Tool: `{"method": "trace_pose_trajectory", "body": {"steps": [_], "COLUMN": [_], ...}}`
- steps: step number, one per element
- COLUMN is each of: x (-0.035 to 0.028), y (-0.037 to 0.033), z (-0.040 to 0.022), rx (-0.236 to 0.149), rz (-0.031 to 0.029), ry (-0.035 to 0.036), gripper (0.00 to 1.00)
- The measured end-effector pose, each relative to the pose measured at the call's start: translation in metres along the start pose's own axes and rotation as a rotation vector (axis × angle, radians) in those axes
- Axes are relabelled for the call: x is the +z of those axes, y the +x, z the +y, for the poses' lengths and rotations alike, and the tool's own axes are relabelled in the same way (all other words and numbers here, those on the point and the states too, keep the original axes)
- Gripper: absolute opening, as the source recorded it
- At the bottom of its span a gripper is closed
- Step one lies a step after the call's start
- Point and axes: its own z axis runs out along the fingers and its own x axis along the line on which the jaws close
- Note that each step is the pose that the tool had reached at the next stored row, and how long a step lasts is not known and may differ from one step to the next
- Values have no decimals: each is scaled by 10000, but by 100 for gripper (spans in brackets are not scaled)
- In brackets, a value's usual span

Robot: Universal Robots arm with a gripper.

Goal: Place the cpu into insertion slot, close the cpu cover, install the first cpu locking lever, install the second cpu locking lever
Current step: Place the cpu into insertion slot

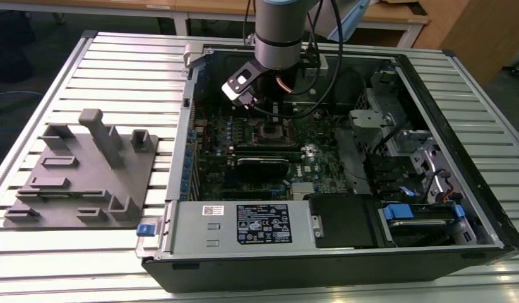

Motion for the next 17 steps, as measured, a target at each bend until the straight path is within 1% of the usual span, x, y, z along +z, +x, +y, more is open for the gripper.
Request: {"method": "trace_pose_trajectory", "body": {"steps": [3, 5, 9, 17], "x": [-29, -79, -159, -164], "y": [5, -1, -1, -2], "z": [4, 4, 7, 9], "rx": [1, 0, 0, 0], "rz": [28, 2, 13, 14], "ry": [-16, -1, -1, 0], "gripper": [11, 11, 11, 11]}}
